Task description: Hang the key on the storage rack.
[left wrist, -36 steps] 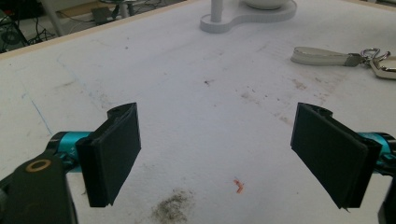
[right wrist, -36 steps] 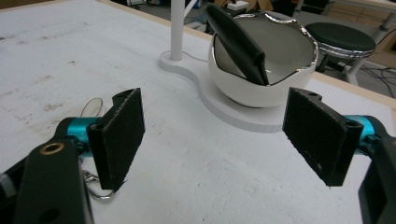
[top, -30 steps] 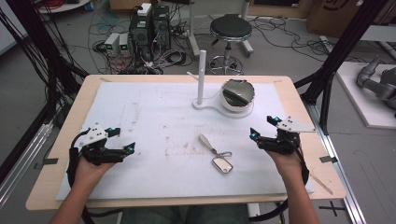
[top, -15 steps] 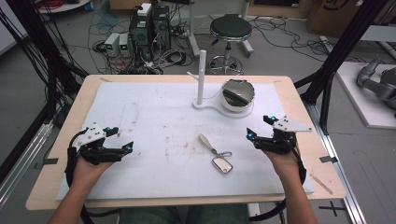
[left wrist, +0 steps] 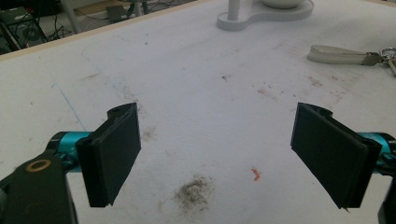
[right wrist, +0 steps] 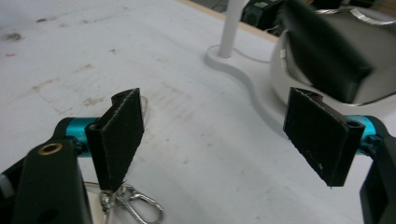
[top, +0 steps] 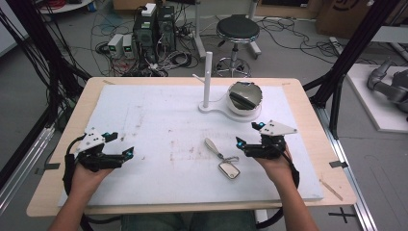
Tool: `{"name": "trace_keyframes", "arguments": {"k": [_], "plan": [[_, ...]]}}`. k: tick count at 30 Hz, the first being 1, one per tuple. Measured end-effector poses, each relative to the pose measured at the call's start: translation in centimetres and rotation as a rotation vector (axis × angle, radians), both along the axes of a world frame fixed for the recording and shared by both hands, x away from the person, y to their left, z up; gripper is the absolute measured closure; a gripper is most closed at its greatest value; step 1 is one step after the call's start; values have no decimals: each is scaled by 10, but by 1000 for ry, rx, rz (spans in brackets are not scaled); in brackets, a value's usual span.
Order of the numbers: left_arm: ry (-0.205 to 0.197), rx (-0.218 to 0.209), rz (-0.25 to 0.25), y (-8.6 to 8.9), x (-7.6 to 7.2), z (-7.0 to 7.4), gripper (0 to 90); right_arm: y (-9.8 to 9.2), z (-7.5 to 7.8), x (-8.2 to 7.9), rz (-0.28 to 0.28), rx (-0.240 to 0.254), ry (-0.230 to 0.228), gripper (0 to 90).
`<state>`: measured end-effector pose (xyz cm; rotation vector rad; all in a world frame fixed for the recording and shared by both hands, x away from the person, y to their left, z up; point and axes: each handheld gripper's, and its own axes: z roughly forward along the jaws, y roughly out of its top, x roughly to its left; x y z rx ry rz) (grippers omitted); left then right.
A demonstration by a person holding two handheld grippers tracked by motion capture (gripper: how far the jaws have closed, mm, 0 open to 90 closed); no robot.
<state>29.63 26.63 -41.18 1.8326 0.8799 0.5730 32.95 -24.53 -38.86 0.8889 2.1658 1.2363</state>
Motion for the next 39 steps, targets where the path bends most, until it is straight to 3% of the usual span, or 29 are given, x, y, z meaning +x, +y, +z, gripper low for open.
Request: {"name": "trace_keyframes", "arguments": {"k": [10,15,16,18,19,20,21,22,23,24,25,26,27,28,29,35,39], "plan": [[2,8,-3,0,-1,-1,159,39,-29,8,83,-89,111,208],[-1,13,-9,-1,-1,-1,159,57,-44,12,120,-184,190,216],[-1,13,-9,-1,-1,-1,160,57,-44,12,120,-184,190,216],[-1,14,-13,-2,-1,-1,159,61,-49,13,128,-199,217,268],[-1,14,-13,-2,-1,-1,159,62,-52,14,145,-220,249,375],[-1,14,-13,-2,-1,-1,159,62,-52,14,145,-220,249,375],[-2,15,-13,-2,-1,-1,160,63,-54,14,150,-234,274,447],[-2,13,-13,-2,-1,-1,160,63,-54,14,150,-234,274,447],[-1,13,-12,-2,-2,-1,159,62,-53,14,164,-223,287,525],[0,14,-10,-2,-2,-1,159,62,-53,14,164,-223,287,525],[2,18,-10,-2,-1,-1,159,63,-52,12,189,-229,289,638],[2,20,-12,-2,-1,-1,159,63,-52,12,189,-229,289,638],[4,21,-11,-3,-1,-2,159,65,-51,9,202,-236,288,760],[4,26,-14,-3,-2,-2,159,65,-51,9,202,-236,288,760],[2,24,-14,-4,-2,-2,159,66,-51,8,205,-248,279,816],[4,25,-11,-4,-2,-2,159,66,-47,6,198,-277,261,828],[11,21,-9,-2,-2,-2,159,64,-39,2,201,-238,206,828]]}}
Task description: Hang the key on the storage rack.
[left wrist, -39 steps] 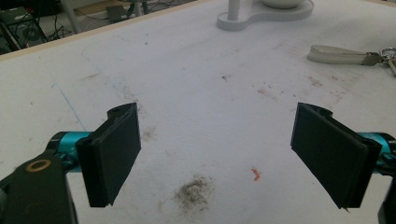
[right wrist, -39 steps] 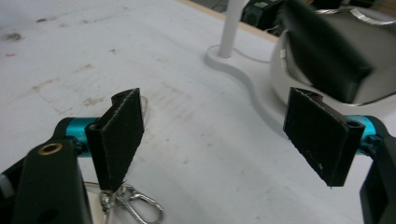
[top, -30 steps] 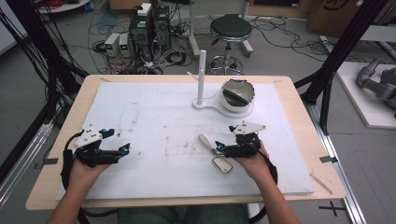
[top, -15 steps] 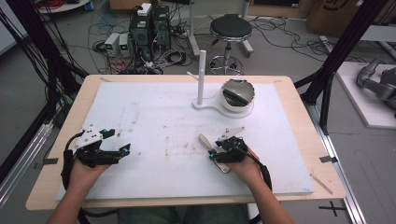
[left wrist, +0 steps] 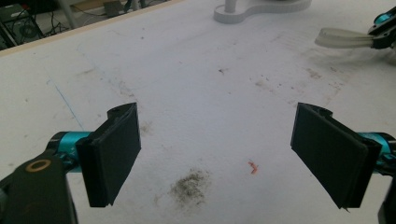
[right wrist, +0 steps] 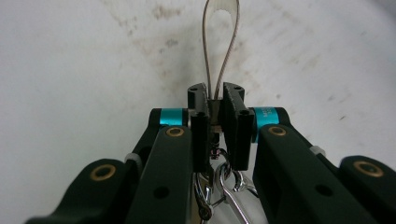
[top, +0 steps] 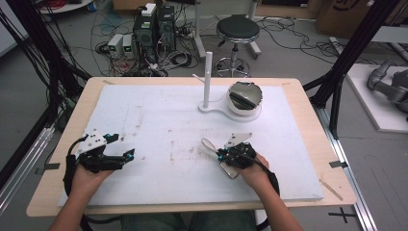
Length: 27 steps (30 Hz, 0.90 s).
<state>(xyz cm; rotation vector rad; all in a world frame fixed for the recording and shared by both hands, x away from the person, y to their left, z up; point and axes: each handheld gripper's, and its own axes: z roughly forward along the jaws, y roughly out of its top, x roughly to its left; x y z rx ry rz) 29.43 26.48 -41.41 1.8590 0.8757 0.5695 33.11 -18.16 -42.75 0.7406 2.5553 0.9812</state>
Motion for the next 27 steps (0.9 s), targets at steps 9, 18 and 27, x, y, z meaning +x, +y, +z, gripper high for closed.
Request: {"name": "trace_keyframes", "arguments": {"k": [9,18,27], "plan": [[1,-7,8,4,-1,0,159,-10,29,2,-36,103,-91,828],[2,-10,11,3,-1,0,159,-9,64,18,-78,154,-181,828],[0,-9,8,3,-1,0,160,-3,100,41,-123,165,-242,828]]}}
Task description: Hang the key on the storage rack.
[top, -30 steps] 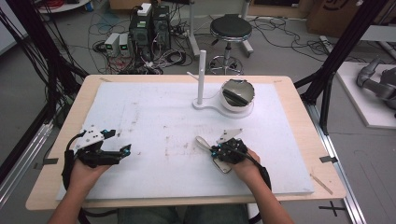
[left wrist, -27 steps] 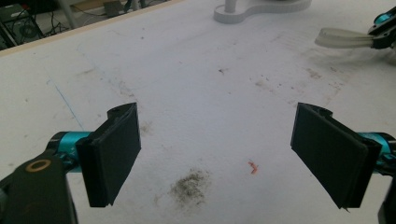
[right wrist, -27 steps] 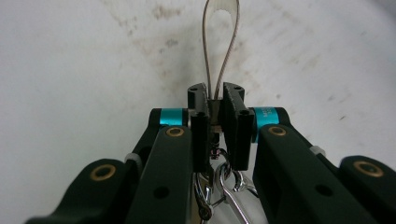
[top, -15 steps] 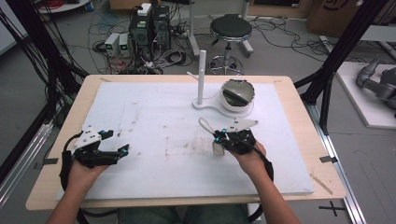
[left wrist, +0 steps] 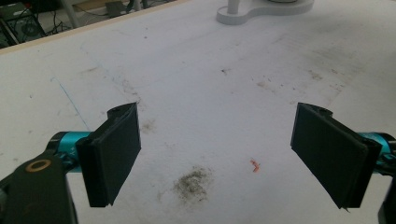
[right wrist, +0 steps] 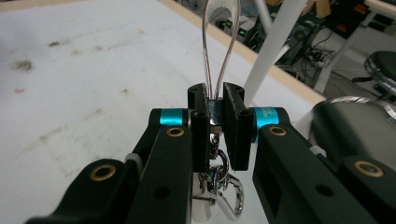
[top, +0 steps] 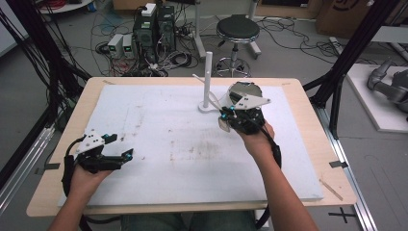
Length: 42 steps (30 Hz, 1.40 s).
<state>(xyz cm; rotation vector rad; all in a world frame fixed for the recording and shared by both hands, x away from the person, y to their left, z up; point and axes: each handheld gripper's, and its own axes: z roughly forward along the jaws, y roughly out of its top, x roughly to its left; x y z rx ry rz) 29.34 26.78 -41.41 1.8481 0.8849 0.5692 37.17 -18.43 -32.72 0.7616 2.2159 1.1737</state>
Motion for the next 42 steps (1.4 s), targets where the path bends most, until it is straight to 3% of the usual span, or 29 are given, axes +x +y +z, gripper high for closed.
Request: {"name": "trace_keyframes", "arguments": {"k": [9,15,38,42], "plan": [[1,-1,-1,0,1,0,159,7,35,24,-57,-14,-69,827],[2,-7,1,1,0,0,159,14,46,37,-73,-21,-75,828],[5,-9,2,3,1,-1,159,28,22,65,-110,-94,-14,826],[4,-8,-1,3,1,-1,159,28,20,66,-120,-87,-14,779]]}}
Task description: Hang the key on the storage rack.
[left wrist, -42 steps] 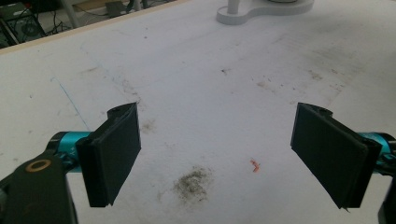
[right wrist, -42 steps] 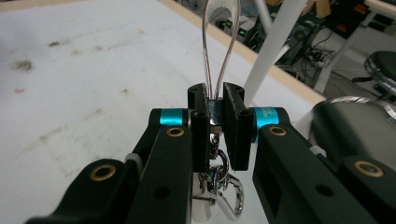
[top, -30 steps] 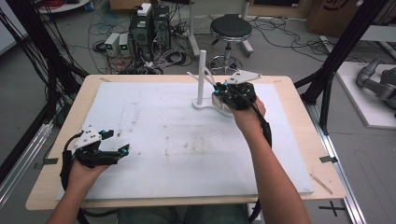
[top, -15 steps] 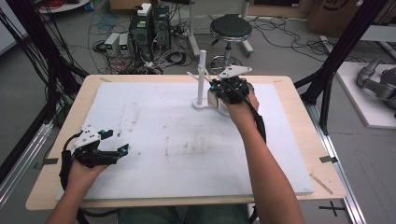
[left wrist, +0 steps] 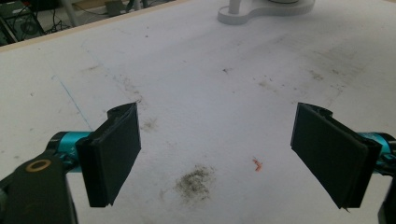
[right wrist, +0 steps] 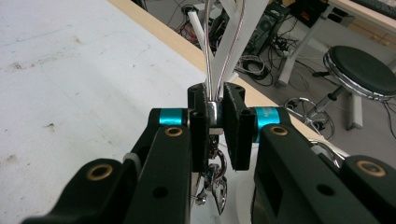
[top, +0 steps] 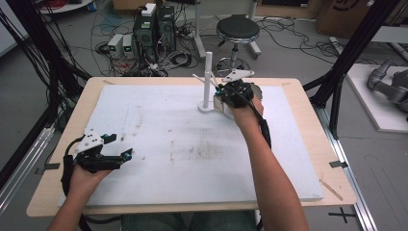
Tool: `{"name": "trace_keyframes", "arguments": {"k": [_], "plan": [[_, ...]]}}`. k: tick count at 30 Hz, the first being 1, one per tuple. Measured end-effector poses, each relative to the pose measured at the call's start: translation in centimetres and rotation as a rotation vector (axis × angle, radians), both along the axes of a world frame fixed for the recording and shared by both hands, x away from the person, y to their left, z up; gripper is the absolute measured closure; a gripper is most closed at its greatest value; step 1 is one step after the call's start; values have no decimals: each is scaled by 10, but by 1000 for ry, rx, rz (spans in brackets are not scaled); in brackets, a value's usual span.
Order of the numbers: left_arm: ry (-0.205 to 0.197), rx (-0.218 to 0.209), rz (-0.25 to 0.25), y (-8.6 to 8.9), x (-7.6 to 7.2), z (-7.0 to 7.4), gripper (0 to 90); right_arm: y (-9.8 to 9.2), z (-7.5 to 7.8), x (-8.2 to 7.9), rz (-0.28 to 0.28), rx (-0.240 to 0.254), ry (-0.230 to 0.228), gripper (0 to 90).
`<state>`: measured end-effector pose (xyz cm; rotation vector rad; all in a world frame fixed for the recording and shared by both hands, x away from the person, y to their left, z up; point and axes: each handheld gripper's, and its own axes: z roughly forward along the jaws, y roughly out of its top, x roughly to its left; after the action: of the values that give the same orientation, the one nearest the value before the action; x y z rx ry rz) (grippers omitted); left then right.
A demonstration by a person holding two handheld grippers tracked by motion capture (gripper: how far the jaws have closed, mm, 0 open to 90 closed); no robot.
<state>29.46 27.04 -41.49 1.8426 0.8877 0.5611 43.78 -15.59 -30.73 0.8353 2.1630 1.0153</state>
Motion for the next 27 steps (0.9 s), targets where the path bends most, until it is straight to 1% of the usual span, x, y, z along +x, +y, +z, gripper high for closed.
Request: {"name": "trace_keyframes", "arguments": {"k": [3,5,6,7,9,11,13,14,15,18,20,23,24,25,27], "plan": [[0,-1,1,0,0,0,159,-1,2,-2,-11,21,-18,663],[1,0,0,0,0,0,159,-2,4,-4,-9,21,-32,658],[1,0,0,-1,0,0,160,-3,5,-5,-11,27,-39,639],[1,0,0,-1,0,0,159,-4,6,-7,-12,27,-41,619],[1,1,0,-1,0,0,159,-7,8,-9,-16,36,-46,615],[-2,0,-2,-1,0,0,159,-11,10,-12,-20,48,-50,587],[-2,-1,-2,-1,0,0,160,-16,11,-16,-21,55,-56,547],[-2,0,-2,-2,0,0,160,-20,12,-19,-17,64,-56,488],[-1,0,-2,-2,0,0,160,-22,12,-21,-18,69,-56,458],[-3,3,-1,-2,-1,1,159,-30,15,-27,-11,71,-56,434],[-6,6,-1,-2,-1,2,159,-37,15,-34,-9,82,-81,425],[-8,2,0,-2,-1,2,159,-49,14,-44,-10,93,-92,411],[-7,3,-1,-2,-1,2,159,-51,14,-46,-10,101,-94,405],[-7,2,-2,-3,-1,2,159,-59,12,-52,-14,120,-89,389],[-5,4,-1,-3,-1,2,159,-67,8,-57,-17,132,-91,377]]}}
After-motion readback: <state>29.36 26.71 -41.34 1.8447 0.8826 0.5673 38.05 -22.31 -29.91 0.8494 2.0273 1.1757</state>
